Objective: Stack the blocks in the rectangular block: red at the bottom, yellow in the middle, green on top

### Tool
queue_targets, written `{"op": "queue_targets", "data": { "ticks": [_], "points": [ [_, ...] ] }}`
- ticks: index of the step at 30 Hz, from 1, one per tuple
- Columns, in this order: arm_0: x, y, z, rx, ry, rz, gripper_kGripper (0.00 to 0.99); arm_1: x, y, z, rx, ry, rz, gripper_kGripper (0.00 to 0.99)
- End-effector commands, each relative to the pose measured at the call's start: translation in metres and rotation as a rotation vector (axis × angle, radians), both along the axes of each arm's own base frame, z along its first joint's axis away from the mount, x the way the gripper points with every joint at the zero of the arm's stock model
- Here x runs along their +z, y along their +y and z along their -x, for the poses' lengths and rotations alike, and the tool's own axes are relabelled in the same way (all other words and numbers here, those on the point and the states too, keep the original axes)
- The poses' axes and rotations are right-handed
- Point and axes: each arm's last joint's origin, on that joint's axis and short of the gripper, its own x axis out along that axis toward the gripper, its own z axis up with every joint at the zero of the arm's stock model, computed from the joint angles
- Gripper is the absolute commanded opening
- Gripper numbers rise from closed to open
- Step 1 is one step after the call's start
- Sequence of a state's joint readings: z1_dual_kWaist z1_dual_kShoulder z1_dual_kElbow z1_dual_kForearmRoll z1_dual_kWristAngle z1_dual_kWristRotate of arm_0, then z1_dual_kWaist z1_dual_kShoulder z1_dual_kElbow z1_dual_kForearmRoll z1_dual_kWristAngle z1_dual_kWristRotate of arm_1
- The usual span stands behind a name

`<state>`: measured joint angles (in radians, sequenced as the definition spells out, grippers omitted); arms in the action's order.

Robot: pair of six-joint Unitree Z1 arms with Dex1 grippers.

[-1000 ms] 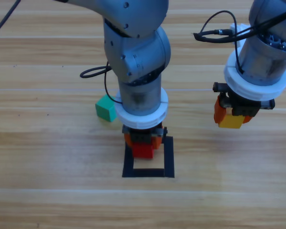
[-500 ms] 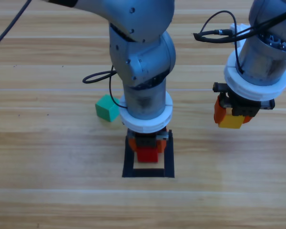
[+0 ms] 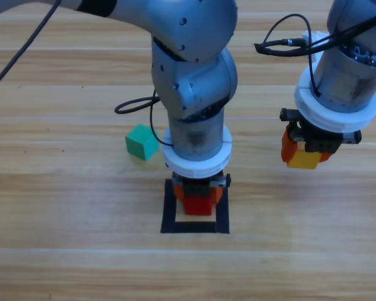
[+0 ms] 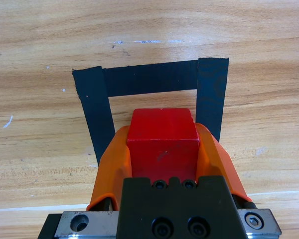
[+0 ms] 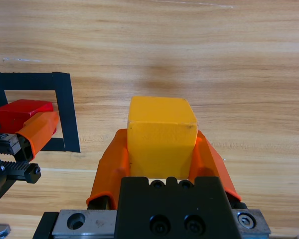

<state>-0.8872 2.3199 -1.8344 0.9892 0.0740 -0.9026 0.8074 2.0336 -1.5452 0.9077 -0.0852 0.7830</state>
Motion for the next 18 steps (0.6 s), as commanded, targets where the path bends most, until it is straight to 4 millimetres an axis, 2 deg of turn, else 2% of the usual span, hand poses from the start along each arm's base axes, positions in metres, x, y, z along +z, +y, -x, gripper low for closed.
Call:
{"op": "queue_targets", "data": {
  "ticks": [1, 18],
  "points": [
    [-0.0304, -0.0108, 0.0065, -0.020, 0.037, -0.053, 0.040, 0.0094, -0.0060, -0.0031, -0.015, -0.023, -0.003, 0.189],
    [-0.0326, -0.0084, 0.0145, -0.015, 0.046, -0.068, 0.041, 0.0082, -0.0056, -0.0033, -0.014, -0.019, -0.003, 0.189]
  ]
}}
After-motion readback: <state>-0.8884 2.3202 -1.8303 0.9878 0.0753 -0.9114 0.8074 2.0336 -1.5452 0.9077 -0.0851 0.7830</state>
